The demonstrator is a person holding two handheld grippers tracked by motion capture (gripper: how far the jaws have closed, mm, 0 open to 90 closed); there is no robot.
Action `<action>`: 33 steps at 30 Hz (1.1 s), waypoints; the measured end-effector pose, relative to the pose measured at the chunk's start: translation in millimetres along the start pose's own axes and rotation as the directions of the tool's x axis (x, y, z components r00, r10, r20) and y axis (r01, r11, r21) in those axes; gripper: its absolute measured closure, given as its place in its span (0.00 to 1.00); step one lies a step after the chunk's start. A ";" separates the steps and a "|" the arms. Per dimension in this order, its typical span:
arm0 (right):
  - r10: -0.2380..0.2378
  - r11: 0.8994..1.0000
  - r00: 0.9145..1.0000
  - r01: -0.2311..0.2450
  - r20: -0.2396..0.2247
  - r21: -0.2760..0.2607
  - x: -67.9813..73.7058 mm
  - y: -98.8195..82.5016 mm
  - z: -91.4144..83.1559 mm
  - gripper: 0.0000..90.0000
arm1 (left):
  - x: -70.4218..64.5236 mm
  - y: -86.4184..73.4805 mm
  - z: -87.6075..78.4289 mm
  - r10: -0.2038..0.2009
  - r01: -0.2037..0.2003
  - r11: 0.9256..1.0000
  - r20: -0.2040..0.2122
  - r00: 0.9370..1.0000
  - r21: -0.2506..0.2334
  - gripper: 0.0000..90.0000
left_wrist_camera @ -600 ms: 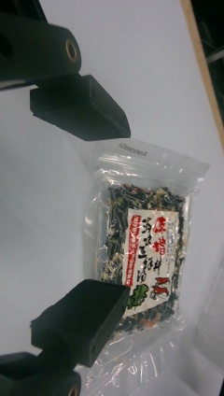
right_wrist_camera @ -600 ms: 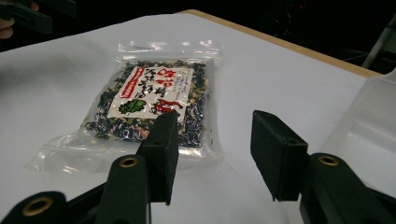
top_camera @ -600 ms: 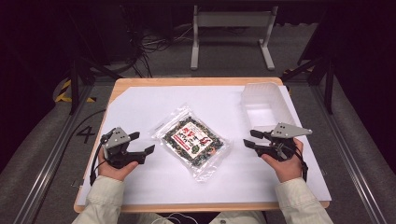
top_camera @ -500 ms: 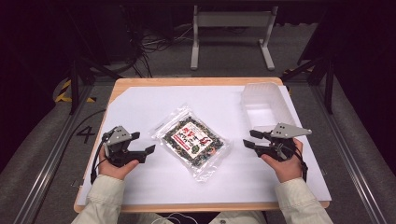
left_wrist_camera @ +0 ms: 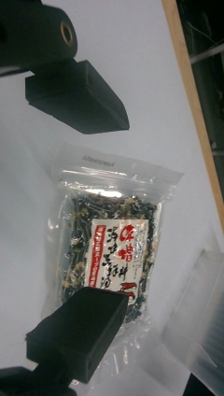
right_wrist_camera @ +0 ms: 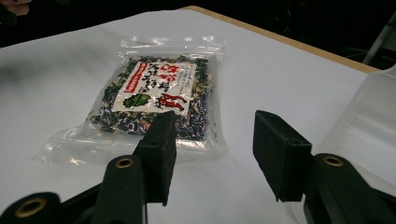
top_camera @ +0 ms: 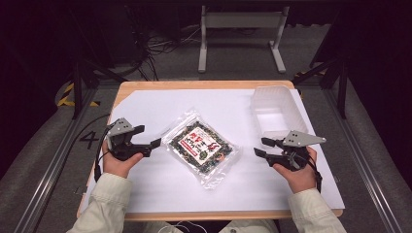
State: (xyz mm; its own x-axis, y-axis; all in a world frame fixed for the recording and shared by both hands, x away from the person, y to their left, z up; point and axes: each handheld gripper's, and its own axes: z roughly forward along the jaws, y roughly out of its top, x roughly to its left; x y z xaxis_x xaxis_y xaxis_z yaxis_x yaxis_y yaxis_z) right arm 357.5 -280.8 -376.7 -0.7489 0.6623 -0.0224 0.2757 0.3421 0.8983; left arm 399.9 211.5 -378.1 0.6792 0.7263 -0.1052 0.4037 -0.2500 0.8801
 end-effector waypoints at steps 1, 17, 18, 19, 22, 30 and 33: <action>0.000 1.000 1.000 0.000 0.001 0.001 0.1 -0.6 -0.7 0.54 | 1.1 1.5 0.8 0.001 -0.001 1.000 -0.001 1.000 0.004 0.17; -0.001 1.000 1.000 0.001 0.019 0.010 4.0 -7.7 -7.3 0.52 | 28.0 5.5 27.1 -0.074 0.074 0.997 0.004 0.997 0.009 0.15; -0.003 1.000 1.000 0.002 0.020 0.011 4.1 -8.1 -7.6 0.52 | 29.6 5.2 28.5 -0.076 0.076 0.997 0.005 0.997 0.008 0.15; 0.000 1.000 1.000 0.000 0.022 0.012 4.5 -8.5 -7.9 0.52 | 31.4 4.9 29.9 -0.079 0.079 0.997 0.006 0.997 0.006 0.15; -0.001 1.000 1.000 0.001 0.026 0.015 5.3 -9.9 -8.7 0.52 | 35.3 4.6 34.1 -0.101 0.101 0.995 0.023 0.995 0.007 0.15; -0.003 1.000 0.999 0.002 0.037 0.028 7.9 -14.5 -10.8 0.51 | 41.4 2.0 53.4 -0.108 0.107 0.993 0.038 0.993 0.039 0.17; -0.001 0.999 0.999 0.000 0.037 0.032 7.9 -16.4 -10.7 0.51 | 42.9 0.5 56.9 -0.109 0.107 0.993 0.034 0.994 0.049 0.19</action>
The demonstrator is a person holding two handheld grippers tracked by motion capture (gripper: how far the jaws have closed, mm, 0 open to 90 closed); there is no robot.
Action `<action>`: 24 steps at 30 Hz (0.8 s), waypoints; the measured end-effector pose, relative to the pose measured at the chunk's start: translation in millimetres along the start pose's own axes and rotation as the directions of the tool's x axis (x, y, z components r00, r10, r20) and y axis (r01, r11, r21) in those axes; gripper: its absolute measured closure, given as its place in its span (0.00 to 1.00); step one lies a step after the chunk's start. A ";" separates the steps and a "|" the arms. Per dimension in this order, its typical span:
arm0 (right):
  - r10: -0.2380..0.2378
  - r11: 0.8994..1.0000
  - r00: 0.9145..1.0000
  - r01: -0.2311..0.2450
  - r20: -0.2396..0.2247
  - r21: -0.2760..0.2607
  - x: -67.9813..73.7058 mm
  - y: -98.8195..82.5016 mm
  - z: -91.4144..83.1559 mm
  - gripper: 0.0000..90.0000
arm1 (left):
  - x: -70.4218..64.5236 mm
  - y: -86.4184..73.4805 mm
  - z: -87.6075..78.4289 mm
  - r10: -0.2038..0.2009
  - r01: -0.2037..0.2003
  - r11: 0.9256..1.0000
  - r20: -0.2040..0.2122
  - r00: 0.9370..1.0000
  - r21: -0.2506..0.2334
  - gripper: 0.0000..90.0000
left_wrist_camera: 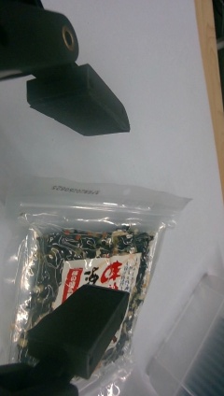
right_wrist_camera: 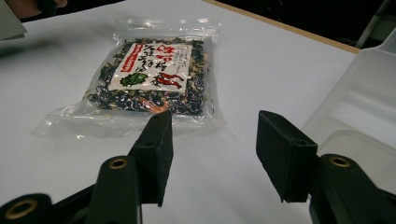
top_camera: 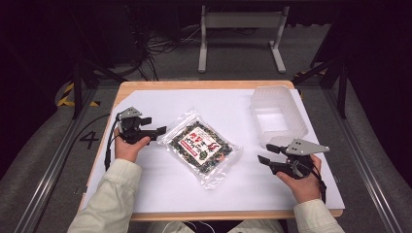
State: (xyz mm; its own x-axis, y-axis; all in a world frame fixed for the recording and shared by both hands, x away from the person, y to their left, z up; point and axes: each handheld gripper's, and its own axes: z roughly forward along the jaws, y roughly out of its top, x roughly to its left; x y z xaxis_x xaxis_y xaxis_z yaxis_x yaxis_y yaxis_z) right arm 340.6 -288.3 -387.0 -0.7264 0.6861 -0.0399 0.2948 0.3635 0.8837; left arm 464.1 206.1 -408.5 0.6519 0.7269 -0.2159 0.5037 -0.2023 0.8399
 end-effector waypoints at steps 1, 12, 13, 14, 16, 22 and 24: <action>0.001 1.000 1.000 -0.001 0.000 0.002 -0.1 -0.9 0.3 0.51 | 2.4 -2.0 5.1 -0.012 0.012 1.000 -0.006 1.000 0.011 0.19; 0.001 1.000 1.000 -0.001 -0.004 0.013 0.6 -3.2 2.7 0.50 | 8.9 -10.2 20.3 -0.040 0.039 0.997 0.011 0.999 0.066 0.22; 0.001 1.000 1.000 0.000 -0.005 0.014 0.7 -3.2 2.9 0.50 | 8.9 -10.2 20.3 -0.040 0.039 0.997 0.011 0.999 0.066 0.22; -0.001 1.000 1.000 0.001 -0.006 0.014 0.9 -3.2 3.0 0.50 | 9.0 -11.3 23.4 -0.038 0.037 0.996 0.016 0.999 0.079 0.22; -0.002 1.000 1.000 0.002 -0.006 0.014 0.9 -3.2 3.1 0.50 | 9.1 -11.9 24.7 -0.041 0.039 0.995 0.024 0.999 0.087 0.23; -0.001 1.000 1.000 0.001 -0.007 0.018 0.7 -3.9 3.1 0.49 | 10.5 -16.2 32.4 -0.059 0.054 0.989 0.034 0.998 0.137 0.24; -0.001 1.000 1.000 0.001 -0.007 0.019 0.7 -4.0 2.9 0.49 | 10.1 -17.3 33.9 -0.065 0.060 0.987 0.030 0.997 0.148 0.25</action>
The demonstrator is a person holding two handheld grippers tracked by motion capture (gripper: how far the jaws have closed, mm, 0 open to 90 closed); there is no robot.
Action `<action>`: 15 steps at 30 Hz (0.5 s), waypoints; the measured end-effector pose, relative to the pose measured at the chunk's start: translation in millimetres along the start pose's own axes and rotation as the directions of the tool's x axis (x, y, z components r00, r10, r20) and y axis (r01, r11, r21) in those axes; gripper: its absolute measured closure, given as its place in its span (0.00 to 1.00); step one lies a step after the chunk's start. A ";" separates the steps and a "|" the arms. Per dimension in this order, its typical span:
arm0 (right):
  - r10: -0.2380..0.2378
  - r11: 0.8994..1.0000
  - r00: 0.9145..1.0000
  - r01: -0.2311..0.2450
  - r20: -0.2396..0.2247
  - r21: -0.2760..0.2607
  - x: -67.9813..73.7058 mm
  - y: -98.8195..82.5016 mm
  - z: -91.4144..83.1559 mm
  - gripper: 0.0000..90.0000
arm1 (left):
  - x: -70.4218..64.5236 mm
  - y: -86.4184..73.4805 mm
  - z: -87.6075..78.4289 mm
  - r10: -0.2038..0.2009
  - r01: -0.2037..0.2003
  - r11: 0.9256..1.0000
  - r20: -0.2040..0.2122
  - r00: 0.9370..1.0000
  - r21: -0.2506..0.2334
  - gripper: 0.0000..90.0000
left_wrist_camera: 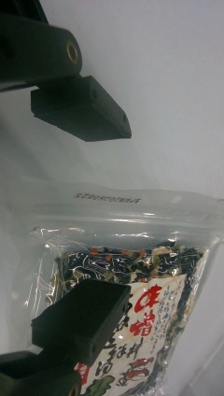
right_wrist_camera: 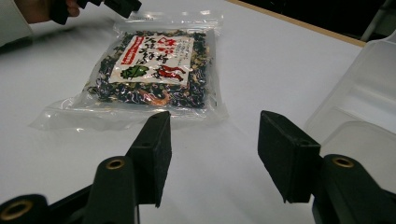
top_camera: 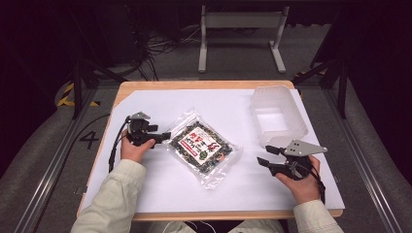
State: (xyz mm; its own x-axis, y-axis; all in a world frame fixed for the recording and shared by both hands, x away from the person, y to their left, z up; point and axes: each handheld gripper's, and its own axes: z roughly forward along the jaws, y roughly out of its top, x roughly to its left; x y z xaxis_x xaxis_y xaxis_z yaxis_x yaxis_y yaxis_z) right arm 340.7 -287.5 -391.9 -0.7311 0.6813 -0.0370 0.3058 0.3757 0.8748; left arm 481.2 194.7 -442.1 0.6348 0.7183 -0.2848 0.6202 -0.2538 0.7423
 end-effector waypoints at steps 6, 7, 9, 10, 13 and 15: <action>-0.003 1.000 1.000 0.003 -0.004 0.006 0.8 -0.3 1.1 0.49 | 0.8 -1.9 2.8 -0.015 0.014 0.999 0.027 1.000 0.043 0.33; -0.005 1.000 1.000 0.005 -0.005 0.007 0.9 -0.3 1.4 0.49 | 1.3 -2.4 3.5 -0.022 0.020 0.998 0.039 0.999 0.052 0.36; -0.008 1.000 1.000 0.008 -0.006 0.009 1.2 -0.4 1.9 0.49 | 2.2 -3.1 4.7 -0.036 0.033 0.997 0.052 0.998 0.066 0.38; -0.009 1.000 1.000 0.009 -0.006 0.009 1.3 -0.3 2.1 0.49 | 2.3 -3.5 5.1 -0.051 0.047 0.996 0.064 0.997 0.071 0.39; -0.011 1.000 1.000 0.011 -0.008 0.009 1.5 -0.2 2.1 0.48 | 2.8 -4.2 6.1 -0.057 0.051 0.995 0.077 0.995 0.083 0.41; -0.011 1.000 1.000 0.011 -0.010 0.013 1.6 -0.2 2.3 0.48 | 2.5 -4.6 6.9 -0.052 0.044 0.995 0.083 0.995 0.094 0.43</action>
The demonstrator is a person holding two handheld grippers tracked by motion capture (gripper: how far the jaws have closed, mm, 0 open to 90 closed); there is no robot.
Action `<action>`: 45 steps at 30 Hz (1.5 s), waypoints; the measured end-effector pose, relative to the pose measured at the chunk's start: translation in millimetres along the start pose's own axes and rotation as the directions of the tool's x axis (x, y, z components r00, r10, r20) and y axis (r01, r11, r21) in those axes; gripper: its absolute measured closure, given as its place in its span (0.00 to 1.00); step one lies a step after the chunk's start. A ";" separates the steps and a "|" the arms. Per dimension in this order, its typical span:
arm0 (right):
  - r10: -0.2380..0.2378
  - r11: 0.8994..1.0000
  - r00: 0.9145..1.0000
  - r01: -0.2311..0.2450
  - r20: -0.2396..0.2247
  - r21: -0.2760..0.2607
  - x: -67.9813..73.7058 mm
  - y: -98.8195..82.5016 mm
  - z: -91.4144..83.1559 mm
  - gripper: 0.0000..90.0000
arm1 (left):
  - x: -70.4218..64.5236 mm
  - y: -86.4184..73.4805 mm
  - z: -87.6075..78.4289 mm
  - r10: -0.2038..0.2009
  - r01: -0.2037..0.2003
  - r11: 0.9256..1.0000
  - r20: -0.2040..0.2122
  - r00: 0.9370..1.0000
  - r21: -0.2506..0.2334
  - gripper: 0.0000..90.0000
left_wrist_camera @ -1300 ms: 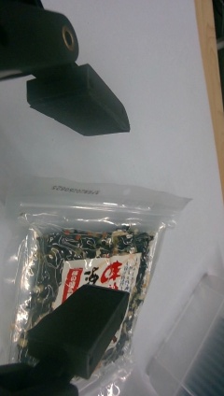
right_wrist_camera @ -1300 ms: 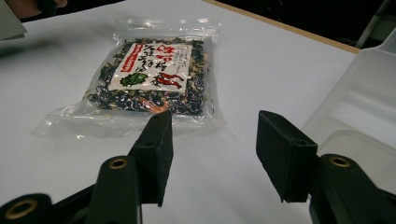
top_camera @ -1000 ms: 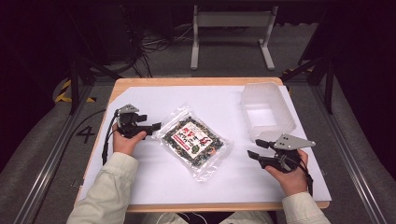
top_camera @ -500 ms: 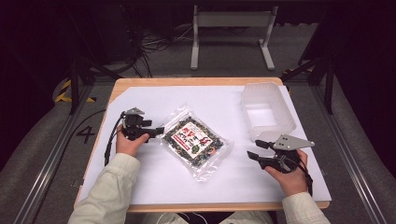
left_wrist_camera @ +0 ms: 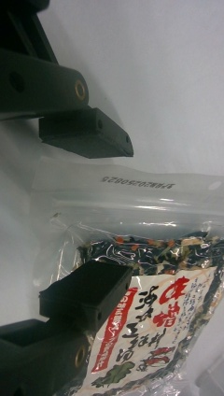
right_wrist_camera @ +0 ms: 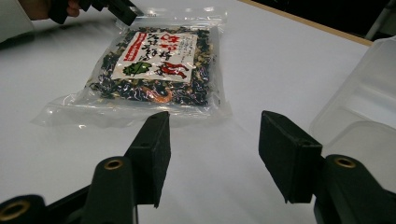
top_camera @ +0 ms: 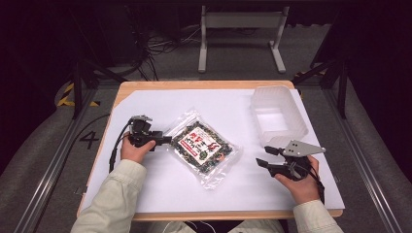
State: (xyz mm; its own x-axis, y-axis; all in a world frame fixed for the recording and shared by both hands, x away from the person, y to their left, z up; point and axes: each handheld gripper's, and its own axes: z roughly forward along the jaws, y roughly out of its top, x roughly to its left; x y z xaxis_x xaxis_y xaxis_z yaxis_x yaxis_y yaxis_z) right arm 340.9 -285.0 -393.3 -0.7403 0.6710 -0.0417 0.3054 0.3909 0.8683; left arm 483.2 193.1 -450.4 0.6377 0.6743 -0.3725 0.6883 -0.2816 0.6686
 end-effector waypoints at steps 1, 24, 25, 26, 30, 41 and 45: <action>0.001 1.000 1.000 -0.001 -0.001 0.001 0.2 0.0 0.3 0.48 | -1.2 0.0 0.1 -0.002 0.002 1.000 0.002 1.000 0.004 0.44; -0.006 1.000 1.000 0.006 -0.017 0.014 1.9 0.8 3.3 0.47 | -15.8 -1.5 -2.2 0.078 -0.077 0.997 -0.031 0.996 0.032 0.97; -0.006 1.000 1.000 0.006 -0.017 0.015 2.0 0.8 3.4 0.47 | -16.7 -1.7 -2.2 0.078 -0.077 0.997 -0.035 0.996 0.032 0.98; -0.007 1.000 1.000 0.007 -0.017 0.015 2.0 0.8 3.6 0.47 | -17.0 -1.8 -2.1 0.080 -0.079 0.996 -0.039 0.996 0.028 0.98; -0.007 1.000 1.000 0.007 -0.016 0.013 1.9 1.1 3.3 0.47 | -16.4 -2.9 -3.4 0.076 -0.075 0.997 -0.044 0.996 0.019 0.99; -0.007 1.000 1.000 0.007 -0.019 0.014 1.5 1.4 1.9 0.50 | -26.6 5.3 -21.2 0.097 -0.098 0.992 -0.019 0.995 -0.074 1.00; -0.008 1.000 1.000 0.008 -0.017 0.008 1.7 2.4 0.9 0.50 | -34.3 12.2 -32.9 0.122 -0.122 0.985 -0.006 0.993 -0.119 1.00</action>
State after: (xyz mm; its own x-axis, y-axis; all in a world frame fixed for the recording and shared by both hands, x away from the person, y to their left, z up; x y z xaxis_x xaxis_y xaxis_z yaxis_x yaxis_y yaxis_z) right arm 340.9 -282.3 -391.7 -0.7530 0.6568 -0.0398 0.3045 0.4015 0.8638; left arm 458.4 189.0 -408.3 0.7144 0.6394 -0.2842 0.5597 -0.2785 0.7805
